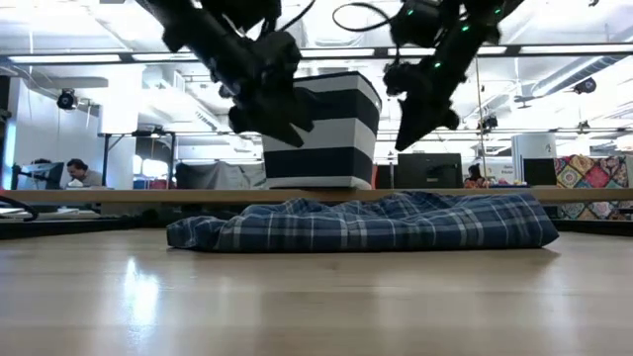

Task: Fold Laundry from Bin
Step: Fold the blue patterned pants

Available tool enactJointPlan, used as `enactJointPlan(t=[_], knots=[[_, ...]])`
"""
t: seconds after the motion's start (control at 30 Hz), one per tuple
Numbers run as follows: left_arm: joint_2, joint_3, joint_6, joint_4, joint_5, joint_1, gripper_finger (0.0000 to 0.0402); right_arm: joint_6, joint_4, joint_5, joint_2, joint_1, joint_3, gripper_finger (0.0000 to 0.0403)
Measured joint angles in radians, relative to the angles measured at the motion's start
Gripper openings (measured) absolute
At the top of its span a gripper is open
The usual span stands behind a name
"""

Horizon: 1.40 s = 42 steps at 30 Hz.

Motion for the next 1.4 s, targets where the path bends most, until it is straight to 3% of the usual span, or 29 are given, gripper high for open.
enactJointPlan(t=[0.17, 0.3, 0.53, 0.7, 0.9, 1.13, 1.23, 1.4], knots=[[0.069, 0.005, 0.064, 0.128, -0.006, 0.101, 0.0206, 0.092, 0.032, 0.003, -0.062, 0.097, -0.107, 0.0009], [0.160, 0.005, 0.066, 0.213, -0.010, 0.129, 0.0206, 0.168, 0.046, 0.003, -0.026, 0.166, -0.162, 0.0009], [0.261, 0.004, 0.013, 0.077, -0.147, 0.143, 0.0206, 0.251, 0.044, 0.049, 0.109, 0.172, -0.204, 0.0009], [0.157, 0.004, 0.006, -0.111, -0.183, 0.143, 0.0202, 0.238, 0.030, 0.056, 0.150, 0.165, -0.199, 0.0009], [-0.049, 0.004, 0.013, -0.252, -0.221, 0.144, 0.0191, 0.184, 0.043, 0.055, 0.034, 0.171, -0.137, 0.0009], [-0.143, 0.000, 0.041, -0.080, -0.076, 0.144, 0.0191, 0.070, 0.097, 0.057, -0.033, 0.082, -0.090, 0.0009], [-0.126, -0.006, 0.044, 0.030, 0.020, 0.137, 0.0190, 0.014, 0.127, 0.058, -0.023, 0.042, -0.093, 0.0009], [-0.050, -0.017, 0.030, 0.040, 0.038, 0.131, 0.0190, -0.027, 0.139, 0.056, -0.017, -0.022, -0.097, 0.0009]])
